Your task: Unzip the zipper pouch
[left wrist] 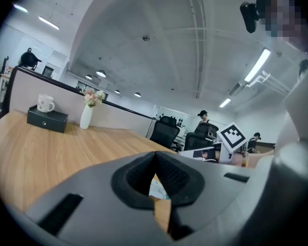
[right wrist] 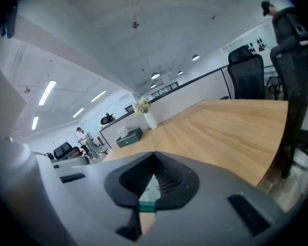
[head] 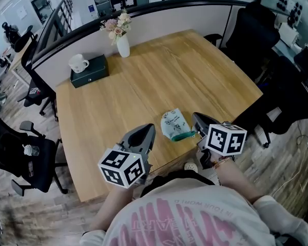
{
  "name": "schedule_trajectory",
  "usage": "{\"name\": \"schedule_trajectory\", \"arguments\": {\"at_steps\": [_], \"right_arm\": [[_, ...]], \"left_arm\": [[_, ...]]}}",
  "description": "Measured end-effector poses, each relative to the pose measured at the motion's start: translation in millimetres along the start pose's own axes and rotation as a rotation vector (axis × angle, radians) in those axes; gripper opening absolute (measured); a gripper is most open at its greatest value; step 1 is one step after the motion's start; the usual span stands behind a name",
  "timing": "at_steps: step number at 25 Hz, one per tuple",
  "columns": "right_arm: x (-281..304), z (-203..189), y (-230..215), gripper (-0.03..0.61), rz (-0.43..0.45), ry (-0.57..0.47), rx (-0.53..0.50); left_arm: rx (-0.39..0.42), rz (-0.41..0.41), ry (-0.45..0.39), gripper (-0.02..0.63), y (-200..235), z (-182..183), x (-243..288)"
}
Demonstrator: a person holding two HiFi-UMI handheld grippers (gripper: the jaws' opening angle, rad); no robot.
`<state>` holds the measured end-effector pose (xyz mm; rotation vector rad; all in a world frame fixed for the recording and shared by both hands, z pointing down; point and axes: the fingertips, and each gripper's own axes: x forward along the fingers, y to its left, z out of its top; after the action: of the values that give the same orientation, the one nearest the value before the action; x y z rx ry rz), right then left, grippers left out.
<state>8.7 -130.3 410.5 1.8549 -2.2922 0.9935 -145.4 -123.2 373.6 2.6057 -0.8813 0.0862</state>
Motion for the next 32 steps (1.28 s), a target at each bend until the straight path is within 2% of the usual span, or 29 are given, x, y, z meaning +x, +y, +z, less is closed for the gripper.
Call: {"name": "schedule_trajectory", "arguments": {"at_steps": [4,11,16,32], "right_arm": [[-10.4,-6.0,16.8,-0.002,0.051,-0.035,0.106],[-38.4,-2.6,18.7,-0.002,0.007,-0.078,-0.029],[-47.3,-5.3,7.4,-0.002,-0.002,-0.054,-0.042],[-94.7,-23.2,-51.0,-0.003,0.034,0.027,-0.033]], "left_arm": [[-0.027,0.008,-0.029,0.003,-3.3,-3.6,-11.8],[-0.048,0.051,-0.049,0.003,-11.4,-11.5,-22.8],[-0.056,0.072,-0.042,0.003,-22.9,-17.9,-25.9],[-0.101,0.238,-0.043,0.003,-65.3,-51.7,-35.9]]}}
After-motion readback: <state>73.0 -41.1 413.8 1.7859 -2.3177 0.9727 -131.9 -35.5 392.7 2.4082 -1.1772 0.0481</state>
